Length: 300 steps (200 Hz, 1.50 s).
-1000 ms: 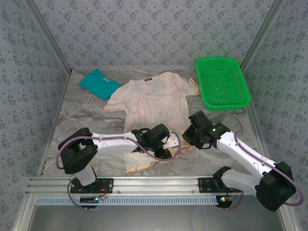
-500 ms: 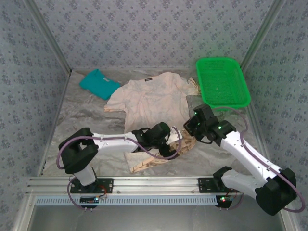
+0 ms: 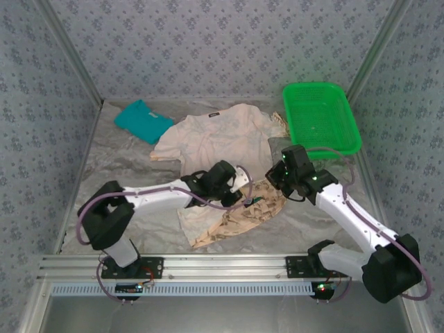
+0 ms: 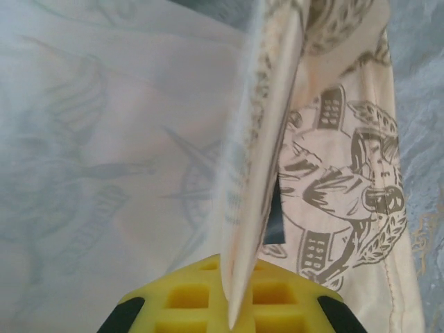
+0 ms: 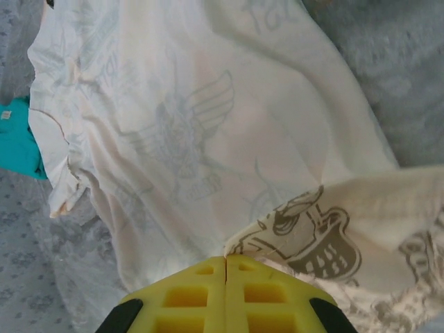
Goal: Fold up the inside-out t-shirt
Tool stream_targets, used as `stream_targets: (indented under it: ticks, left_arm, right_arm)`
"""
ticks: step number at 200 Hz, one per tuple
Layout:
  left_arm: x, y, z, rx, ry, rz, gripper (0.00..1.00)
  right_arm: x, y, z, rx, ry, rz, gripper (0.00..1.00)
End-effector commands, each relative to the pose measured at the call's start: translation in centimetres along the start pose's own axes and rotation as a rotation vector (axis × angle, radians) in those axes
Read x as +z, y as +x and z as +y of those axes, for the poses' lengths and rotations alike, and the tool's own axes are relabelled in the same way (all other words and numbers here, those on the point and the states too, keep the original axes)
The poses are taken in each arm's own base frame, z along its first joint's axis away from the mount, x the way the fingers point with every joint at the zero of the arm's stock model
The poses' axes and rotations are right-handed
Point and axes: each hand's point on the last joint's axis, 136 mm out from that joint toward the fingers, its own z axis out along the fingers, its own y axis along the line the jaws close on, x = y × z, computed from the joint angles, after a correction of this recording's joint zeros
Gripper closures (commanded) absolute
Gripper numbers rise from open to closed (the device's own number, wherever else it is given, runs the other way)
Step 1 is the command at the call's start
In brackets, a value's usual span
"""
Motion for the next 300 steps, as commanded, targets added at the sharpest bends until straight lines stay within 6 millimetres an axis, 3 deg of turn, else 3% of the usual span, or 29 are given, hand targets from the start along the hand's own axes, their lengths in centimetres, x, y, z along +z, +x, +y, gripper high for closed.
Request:
stream_targets:
  ticks: [1,30,42,68,88,105,123,139,173,198,211,223,244,259,275,300]
  left_arm:
    - [-2.7,-2.3,0.7,-0.081,0.077,-0.053,1.0]
    - [-2.5,-2.7,3.3,-0.162,0.119,-0.056,1.0]
    - [-2.2,-3.0,4.4,-0.187,0.128,-0.051,1.0]
    - [-2.1,-3.7,6.1,-0.209,0.122,-0.038,1.0]
    - [-2.2,-4.4,7.0,-0.213,0.114,-0.053,1.0]
    - [-2.5,-4.7,7.6,-0.22,0.105,-0.063,1.0]
    - [-2.9,-5.0,8.3,-0.232,0.096,-0.067,1.0]
    - [-3.5,-5.4,9.0,-0.257,0.088,-0.08,1.0]
    - [-4.6,-6.3,9.6,-0.276,0.087,-0.111,1.0]
    - [-5.5,-6.9,10.6,-0.283,0.063,-0.135,1.0]
    - [-6.1,-7.2,11.6,-0.3,0.039,-0.145,1.0]
    - [-6.5,-7.4,12.5,-0.308,0.012,-0.144,1.0]
    - [-6.8,-7.3,13.6,-0.299,-0.031,-0.14,1.0]
    - [-7.0,-7.2,14.5,-0.303,-0.059,-0.137,1.0]
    - [-7.5,-6.5,16.4,-0.331,-0.116,-0.123,1.0]
    - [-8.7,-3.3,21.6,-0.45,-0.254,-0.091,1.0]
  right_arm:
    - [0.1,-0.4,1.9,-0.234,-0.131,-0.04,0.88]
    - [-0.5,1.3,2.0,-0.548,-0.175,-0.111,0.58]
    - [-0.4,3.3,1.9,-0.695,-0.207,-0.144,0.54]
    - [0.9,10.0,1.7,-0.971,-0.258,-0.047,0.49]
    - [2.5,13.1,1.8,-1.082,-0.258,0.013,0.49]
    - [4.4,13.9,2.2,-1.105,-0.227,0.022,0.42]
    - [6.8,12.4,2.5,-1.064,-0.133,-0.023,0.24]
    - [9.0,11.5,2.8,-1.039,-0.092,-0.036,0.22]
    - [13.4,11.1,3.5,-1.052,-0.026,0.007,0.27]
    - [16.0,11.2,1.5,-1.043,0.045,0.067,0.34]
    - [16.6,12.0,0.2,-1.024,0.009,0.143,0.47]
    - [16.5,12.2,-0.8,-1.023,0.011,0.175,0.68]
    - [14.9,12.8,-1.5,-1.082,0.006,0.201,0.89]
    - [12.8,13.4,-1.2,-1.114,-0.061,0.224,1.0]
    - [9.5,13.1,-0.5,-1.149,-0.119,0.194,1.0]
    - [3.4,10.8,1.8,-1.182,-0.245,0.123,1.0]
